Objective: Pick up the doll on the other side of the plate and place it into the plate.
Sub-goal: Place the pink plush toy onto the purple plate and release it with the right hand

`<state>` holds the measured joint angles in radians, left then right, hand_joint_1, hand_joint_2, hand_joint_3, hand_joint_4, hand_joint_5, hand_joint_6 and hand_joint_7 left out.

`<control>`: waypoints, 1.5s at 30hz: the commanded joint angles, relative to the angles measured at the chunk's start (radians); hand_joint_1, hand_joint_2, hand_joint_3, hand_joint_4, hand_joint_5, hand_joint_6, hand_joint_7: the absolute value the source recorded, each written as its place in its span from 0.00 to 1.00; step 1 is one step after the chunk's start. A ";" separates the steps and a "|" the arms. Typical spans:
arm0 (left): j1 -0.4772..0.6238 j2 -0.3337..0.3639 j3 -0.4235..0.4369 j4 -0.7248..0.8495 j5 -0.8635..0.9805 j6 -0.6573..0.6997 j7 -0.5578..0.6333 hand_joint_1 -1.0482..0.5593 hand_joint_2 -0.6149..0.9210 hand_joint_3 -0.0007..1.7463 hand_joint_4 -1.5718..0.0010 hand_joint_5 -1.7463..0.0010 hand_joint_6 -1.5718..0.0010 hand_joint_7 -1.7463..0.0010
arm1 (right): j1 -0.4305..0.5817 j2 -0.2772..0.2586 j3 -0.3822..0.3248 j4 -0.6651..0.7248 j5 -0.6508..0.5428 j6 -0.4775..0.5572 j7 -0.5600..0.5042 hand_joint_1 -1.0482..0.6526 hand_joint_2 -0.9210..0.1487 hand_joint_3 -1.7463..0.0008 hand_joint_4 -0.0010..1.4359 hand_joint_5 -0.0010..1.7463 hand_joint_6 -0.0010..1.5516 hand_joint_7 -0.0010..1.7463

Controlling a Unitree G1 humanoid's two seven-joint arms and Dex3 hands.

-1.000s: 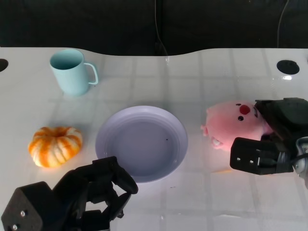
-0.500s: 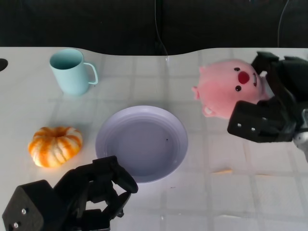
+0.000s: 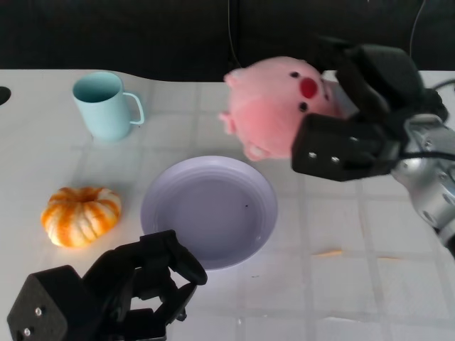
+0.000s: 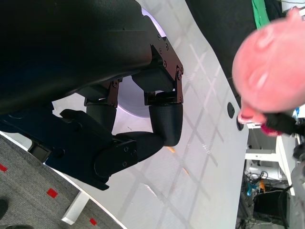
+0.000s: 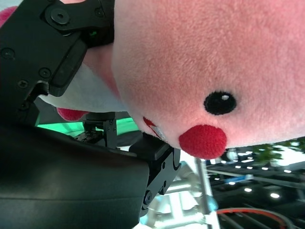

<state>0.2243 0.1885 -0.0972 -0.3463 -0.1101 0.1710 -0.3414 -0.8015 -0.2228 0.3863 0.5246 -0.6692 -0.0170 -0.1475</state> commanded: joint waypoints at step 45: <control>0.000 -0.003 -0.021 0.015 0.007 -0.023 -0.002 0.48 0.84 0.51 0.59 0.00 0.59 0.20 | -0.134 0.203 0.148 0.145 0.022 0.025 0.461 0.08 0.00 0.85 0.03 0.06 0.06 0.00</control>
<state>0.2250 0.1705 -0.1249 -0.3380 -0.1062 0.1615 -0.3417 -0.9054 0.0004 0.5283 0.7036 -0.6510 -0.0079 0.2722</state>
